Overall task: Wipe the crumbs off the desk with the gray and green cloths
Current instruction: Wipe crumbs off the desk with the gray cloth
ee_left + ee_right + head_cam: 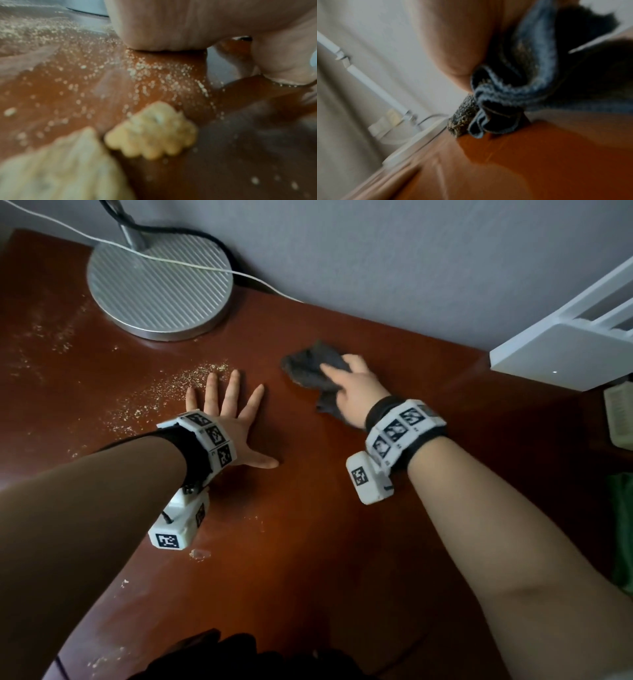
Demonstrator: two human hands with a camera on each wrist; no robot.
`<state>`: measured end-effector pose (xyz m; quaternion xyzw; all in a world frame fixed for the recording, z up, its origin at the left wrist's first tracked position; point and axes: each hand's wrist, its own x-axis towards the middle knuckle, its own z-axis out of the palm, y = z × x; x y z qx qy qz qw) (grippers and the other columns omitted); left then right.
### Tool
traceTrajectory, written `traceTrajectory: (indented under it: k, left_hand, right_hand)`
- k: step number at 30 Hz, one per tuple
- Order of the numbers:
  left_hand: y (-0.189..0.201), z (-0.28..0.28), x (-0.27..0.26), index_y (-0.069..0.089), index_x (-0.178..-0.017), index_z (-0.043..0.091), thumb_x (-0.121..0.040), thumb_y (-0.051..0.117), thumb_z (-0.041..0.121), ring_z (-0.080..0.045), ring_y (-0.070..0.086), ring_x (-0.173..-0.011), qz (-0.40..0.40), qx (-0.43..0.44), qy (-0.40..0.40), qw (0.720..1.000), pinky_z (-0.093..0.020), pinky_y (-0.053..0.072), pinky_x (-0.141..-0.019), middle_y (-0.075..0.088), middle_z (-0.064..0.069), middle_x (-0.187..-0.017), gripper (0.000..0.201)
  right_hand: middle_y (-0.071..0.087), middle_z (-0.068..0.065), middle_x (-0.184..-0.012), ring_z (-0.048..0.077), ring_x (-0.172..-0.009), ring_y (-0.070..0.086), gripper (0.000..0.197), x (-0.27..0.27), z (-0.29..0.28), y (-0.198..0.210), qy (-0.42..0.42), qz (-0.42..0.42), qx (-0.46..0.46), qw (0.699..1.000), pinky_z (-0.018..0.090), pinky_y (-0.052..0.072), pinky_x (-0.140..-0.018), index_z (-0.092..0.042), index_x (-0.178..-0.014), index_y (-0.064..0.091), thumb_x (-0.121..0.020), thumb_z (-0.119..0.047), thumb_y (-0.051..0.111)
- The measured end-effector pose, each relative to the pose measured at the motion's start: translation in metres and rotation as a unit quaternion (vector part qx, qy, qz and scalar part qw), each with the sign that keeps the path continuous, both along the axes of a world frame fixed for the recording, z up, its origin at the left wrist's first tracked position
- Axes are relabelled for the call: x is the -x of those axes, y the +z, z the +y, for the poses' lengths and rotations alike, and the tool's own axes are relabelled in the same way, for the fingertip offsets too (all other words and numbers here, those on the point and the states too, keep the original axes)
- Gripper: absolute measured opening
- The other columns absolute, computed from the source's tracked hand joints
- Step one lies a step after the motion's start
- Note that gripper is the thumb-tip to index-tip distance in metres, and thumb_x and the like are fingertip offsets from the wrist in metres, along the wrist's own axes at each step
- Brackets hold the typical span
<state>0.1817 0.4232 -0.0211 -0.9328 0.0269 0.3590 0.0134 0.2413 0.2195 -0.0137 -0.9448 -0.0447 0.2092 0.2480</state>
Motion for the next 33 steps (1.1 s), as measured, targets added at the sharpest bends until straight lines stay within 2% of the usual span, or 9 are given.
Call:
traceTrajectory:
  k: [2,4,8,13,16,19,23,27,33]
  left_hand:
    - [0.0,0.0,0.0,-0.03,-0.139,0.038,-0.057,0.051,0.085,-0.034,-0.031,-0.137,-0.001,-0.001,0.0,1.0,-0.058,-0.011,-0.11,-0.04,-0.004,-0.147,0.125]
    - [-0.001,0.0,0.0,-0.03,-0.139,0.038,-0.057,0.051,0.086,-0.035,-0.031,-0.136,0.0,-0.002,-0.001,1.0,-0.058,-0.01,-0.111,-0.04,-0.004,-0.146,0.125]
    - [-0.002,0.0,0.001,-0.029,-0.14,0.038,-0.057,0.051,0.086,-0.035,-0.031,-0.137,-0.005,0.0,-0.002,1.0,-0.058,-0.01,-0.11,-0.04,-0.004,-0.147,0.125]
    - [-0.001,-0.001,0.002,-0.028,-0.14,0.037,-0.057,0.052,0.085,-0.035,-0.03,-0.137,-0.012,-0.001,-0.002,1.0,-0.058,-0.009,-0.111,-0.038,-0.004,-0.148,0.125]
    - [0.001,-0.002,0.002,-0.028,-0.14,0.037,-0.057,0.052,0.085,-0.035,-0.029,-0.138,-0.012,-0.003,-0.003,1.0,-0.058,-0.009,-0.111,-0.038,-0.004,-0.148,0.124]
    - [0.002,-0.002,0.002,-0.027,-0.141,0.037,-0.058,0.052,0.084,-0.035,-0.029,-0.138,-0.009,-0.002,-0.001,1.0,-0.057,-0.01,-0.11,-0.038,-0.004,-0.148,0.124]
    - [0.001,0.0,0.003,-0.027,-0.141,0.038,-0.057,0.052,0.085,-0.035,-0.029,-0.138,-0.011,0.003,-0.002,1.0,-0.058,-0.01,-0.11,-0.038,-0.004,-0.148,0.124]
    - [0.0,0.0,0.002,-0.027,-0.141,0.038,-0.057,0.052,0.085,-0.035,-0.029,-0.138,-0.015,0.006,-0.003,1.0,-0.058,-0.009,-0.11,-0.038,-0.004,-0.148,0.125]
    - [-0.001,0.001,0.001,-0.027,-0.141,0.038,-0.055,0.052,0.086,-0.035,-0.029,-0.138,-0.012,0.004,-0.002,1.0,-0.059,-0.009,-0.111,-0.038,-0.004,-0.148,0.126]
  right_hand:
    - [0.024,0.012,-0.15,0.027,-0.135,0.033,0.052,-0.007,-0.028,0.012,-0.064,-0.051,0.0,0.997,0.01,0.019,-0.104,-0.016,-0.141,0.041,-0.091,-0.004,0.044]
    - [0.016,0.012,-0.153,0.034,-0.135,0.03,0.053,-0.013,-0.066,0.02,-0.157,-0.071,0.083,0.982,0.025,0.022,-0.113,-0.019,-0.143,0.038,-0.092,-0.006,0.045]
    - [0.001,0.006,-0.155,0.033,-0.136,0.02,0.067,0.004,-0.089,0.02,-0.278,0.076,0.261,0.921,0.048,0.025,-0.11,-0.029,-0.15,0.013,-0.094,-0.011,0.046]
    - [-0.003,0.007,-0.155,0.036,-0.136,0.017,0.066,0.035,-0.035,0.007,-0.118,0.031,0.21,0.97,0.037,0.024,-0.112,-0.027,-0.15,0.013,-0.093,-0.006,0.04]
    - [0.005,0.003,-0.155,0.031,-0.136,0.022,0.06,0.053,-0.01,0.007,-0.002,0.027,0.109,0.994,0.033,0.026,-0.111,-0.027,-0.146,0.028,-0.092,-0.004,0.041]
    - [0.018,0.006,-0.151,0.029,-0.134,0.03,0.058,0.048,-0.022,0.027,-0.041,-0.044,0.049,0.997,0.03,0.026,-0.111,-0.026,-0.142,0.038,-0.089,-0.001,0.044]
    - [0.022,0.01,-0.151,0.035,-0.129,0.031,0.073,0.043,-0.051,0.06,-0.049,-0.203,0.156,0.965,0.04,0.032,-0.105,-0.027,-0.146,0.027,-0.085,0.0,0.054]
    - [0.026,0.001,-0.151,0.028,-0.134,0.028,0.077,0.051,-0.057,0.05,0.07,-0.092,0.165,0.98,0.042,0.026,-0.106,-0.032,-0.149,0.013,-0.088,-0.03,0.06]
    - [-0.003,-0.001,-0.159,0.027,-0.145,0.0,0.075,0.047,-0.047,0.011,-0.015,0.045,0.181,0.982,0.048,0.012,-0.115,-0.039,-0.148,-0.005,-0.092,-0.046,0.046]
